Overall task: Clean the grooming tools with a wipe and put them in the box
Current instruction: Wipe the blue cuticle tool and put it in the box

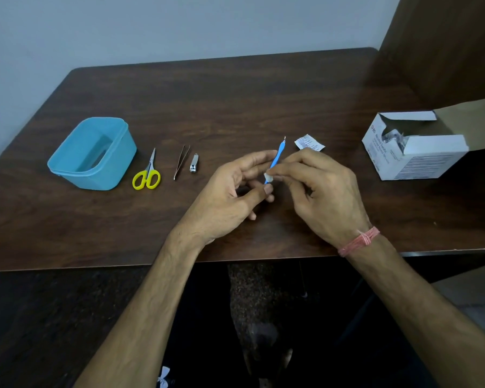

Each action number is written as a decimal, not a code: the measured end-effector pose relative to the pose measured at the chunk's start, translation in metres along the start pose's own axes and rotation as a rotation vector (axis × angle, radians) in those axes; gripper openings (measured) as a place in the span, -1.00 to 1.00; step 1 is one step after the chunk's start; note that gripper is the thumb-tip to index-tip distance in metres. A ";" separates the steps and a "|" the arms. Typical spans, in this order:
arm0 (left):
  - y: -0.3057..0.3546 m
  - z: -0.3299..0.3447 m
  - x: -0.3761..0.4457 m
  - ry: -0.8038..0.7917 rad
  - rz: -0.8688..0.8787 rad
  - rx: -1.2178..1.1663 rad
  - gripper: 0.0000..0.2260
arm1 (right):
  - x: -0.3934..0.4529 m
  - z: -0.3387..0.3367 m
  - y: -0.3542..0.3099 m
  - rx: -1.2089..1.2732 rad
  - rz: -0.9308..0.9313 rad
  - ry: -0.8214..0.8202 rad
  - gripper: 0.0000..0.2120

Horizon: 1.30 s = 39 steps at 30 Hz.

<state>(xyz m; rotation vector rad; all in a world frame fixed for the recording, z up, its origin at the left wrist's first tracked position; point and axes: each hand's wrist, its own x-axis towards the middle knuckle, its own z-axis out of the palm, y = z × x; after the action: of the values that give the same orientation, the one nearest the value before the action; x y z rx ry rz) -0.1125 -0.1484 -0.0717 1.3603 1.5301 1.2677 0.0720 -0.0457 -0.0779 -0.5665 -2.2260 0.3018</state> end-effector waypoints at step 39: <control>0.006 -0.007 0.002 -0.075 -0.086 -0.249 -0.54 | -0.001 0.001 -0.003 -0.029 -0.073 -0.048 -0.76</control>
<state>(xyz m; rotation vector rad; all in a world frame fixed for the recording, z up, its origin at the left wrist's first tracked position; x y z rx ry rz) -0.1183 -0.1477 -0.0638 1.1573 1.3167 1.2907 0.0707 -0.0486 -0.0778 -0.4970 -2.2950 0.2483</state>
